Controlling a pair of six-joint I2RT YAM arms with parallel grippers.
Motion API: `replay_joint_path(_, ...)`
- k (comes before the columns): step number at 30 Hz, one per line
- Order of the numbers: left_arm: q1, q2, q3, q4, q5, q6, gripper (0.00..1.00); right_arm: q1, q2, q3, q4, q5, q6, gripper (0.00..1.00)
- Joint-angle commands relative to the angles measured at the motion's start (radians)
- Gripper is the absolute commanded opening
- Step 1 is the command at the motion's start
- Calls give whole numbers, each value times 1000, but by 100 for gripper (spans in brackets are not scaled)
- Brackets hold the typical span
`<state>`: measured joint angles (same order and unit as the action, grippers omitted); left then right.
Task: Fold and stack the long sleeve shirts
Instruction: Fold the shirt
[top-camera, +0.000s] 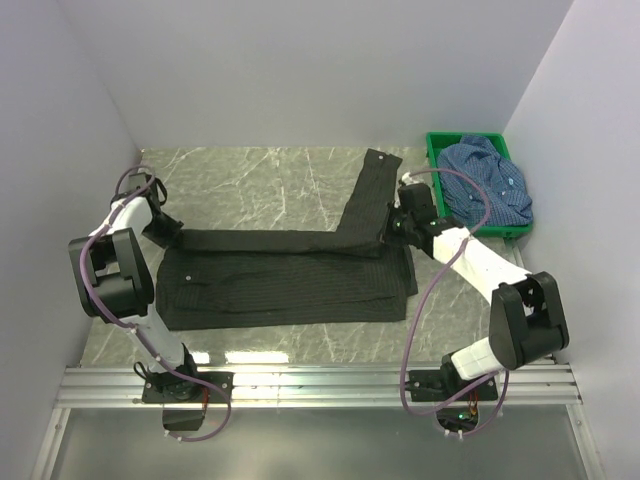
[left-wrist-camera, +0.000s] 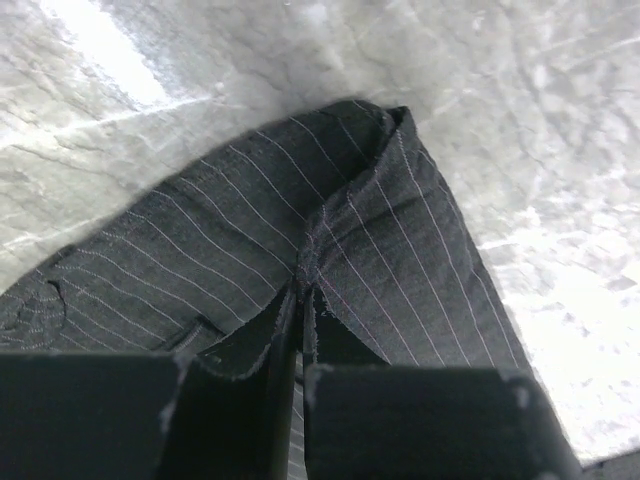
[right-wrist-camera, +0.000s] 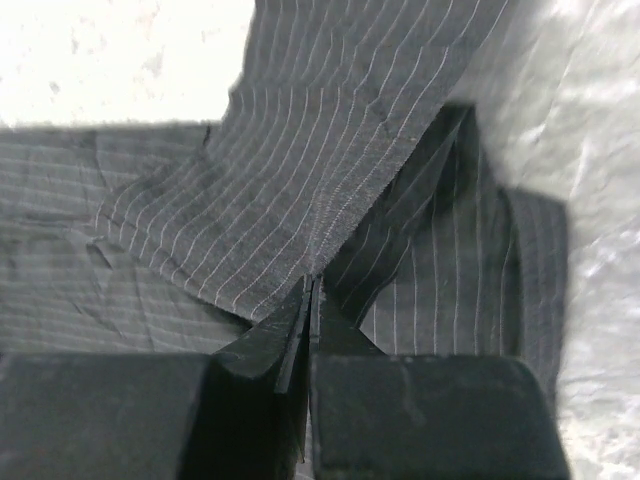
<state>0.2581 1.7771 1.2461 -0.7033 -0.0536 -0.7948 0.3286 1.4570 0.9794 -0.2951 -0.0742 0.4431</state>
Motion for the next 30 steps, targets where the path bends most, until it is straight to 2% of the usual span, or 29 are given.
replay_joint_path(1, 6, -48, -28, 25, -49, 20, 9, 18, -53, -48, 43, 24, 31, 0)
replay_joint_path(10, 7, -44, -82, 53, -78, -1, 13, 23, -35, -146, 77, 40, 63, 0)
replay_joint_path(18, 7, -99, -135, 71, -88, -37, 15, 21, 8, -104, 76, 100, 57, 0)
replay_joint_path(23, 7, -71, -155, 70, -71, -43, 20, 23, 40, -65, 60, 120, 55, 2)
replay_joint_path(26, 9, -82, -154, 56, -80, -53, 24, 23, 16, -50, 48, 145, 45, 5)
replay_joint_path(29, 12, -134, -142, 47, -68, -66, 31, 24, -20, -9, 8, 157, 22, 17)
replay_joint_path(30, 10, -151, -134, 44, -63, -66, 33, 26, -30, 5, -12, 156, 17, 25)
